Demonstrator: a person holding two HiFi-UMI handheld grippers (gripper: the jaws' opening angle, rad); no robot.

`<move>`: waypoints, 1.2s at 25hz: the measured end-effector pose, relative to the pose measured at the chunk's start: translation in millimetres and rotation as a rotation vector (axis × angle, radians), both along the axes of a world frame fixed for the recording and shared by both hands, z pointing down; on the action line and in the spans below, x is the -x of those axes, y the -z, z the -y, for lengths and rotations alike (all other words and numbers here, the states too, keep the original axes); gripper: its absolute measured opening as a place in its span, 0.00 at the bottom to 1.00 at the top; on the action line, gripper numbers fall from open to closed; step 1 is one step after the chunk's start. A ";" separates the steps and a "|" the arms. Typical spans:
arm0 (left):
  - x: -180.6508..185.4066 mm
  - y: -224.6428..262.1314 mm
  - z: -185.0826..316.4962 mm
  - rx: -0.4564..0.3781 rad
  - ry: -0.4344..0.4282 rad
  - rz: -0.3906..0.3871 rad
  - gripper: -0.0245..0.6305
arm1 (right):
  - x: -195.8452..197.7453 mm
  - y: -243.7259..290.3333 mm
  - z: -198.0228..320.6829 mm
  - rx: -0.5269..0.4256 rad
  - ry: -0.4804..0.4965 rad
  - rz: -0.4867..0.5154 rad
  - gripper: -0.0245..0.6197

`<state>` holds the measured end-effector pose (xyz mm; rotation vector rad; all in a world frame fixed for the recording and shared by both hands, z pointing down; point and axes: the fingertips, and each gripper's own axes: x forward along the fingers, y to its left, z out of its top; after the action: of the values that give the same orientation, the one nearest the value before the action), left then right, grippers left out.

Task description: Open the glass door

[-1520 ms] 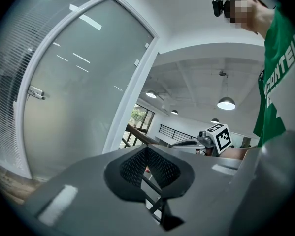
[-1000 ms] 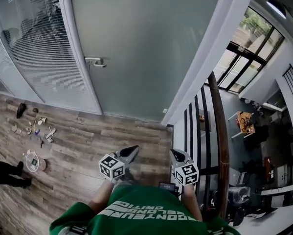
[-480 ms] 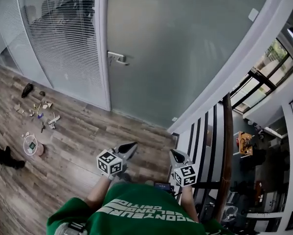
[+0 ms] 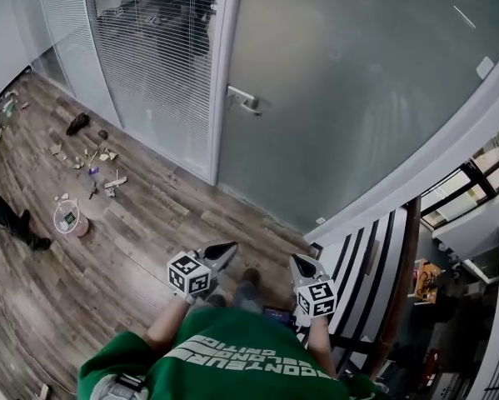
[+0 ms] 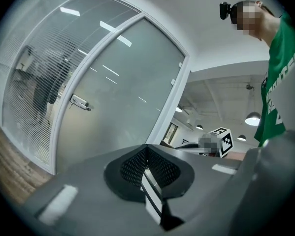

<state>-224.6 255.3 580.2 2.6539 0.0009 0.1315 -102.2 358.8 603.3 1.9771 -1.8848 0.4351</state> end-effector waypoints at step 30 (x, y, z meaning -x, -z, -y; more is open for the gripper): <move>-131.3 24.4 96.6 -0.076 0.162 0.062 0.06 | -158.2 7.1 133.9 -0.053 0.156 0.069 0.03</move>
<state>-93.3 158.6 555.8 2.7107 -0.2431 0.1625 56.0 224.9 596.2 1.8520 -2.0954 0.4180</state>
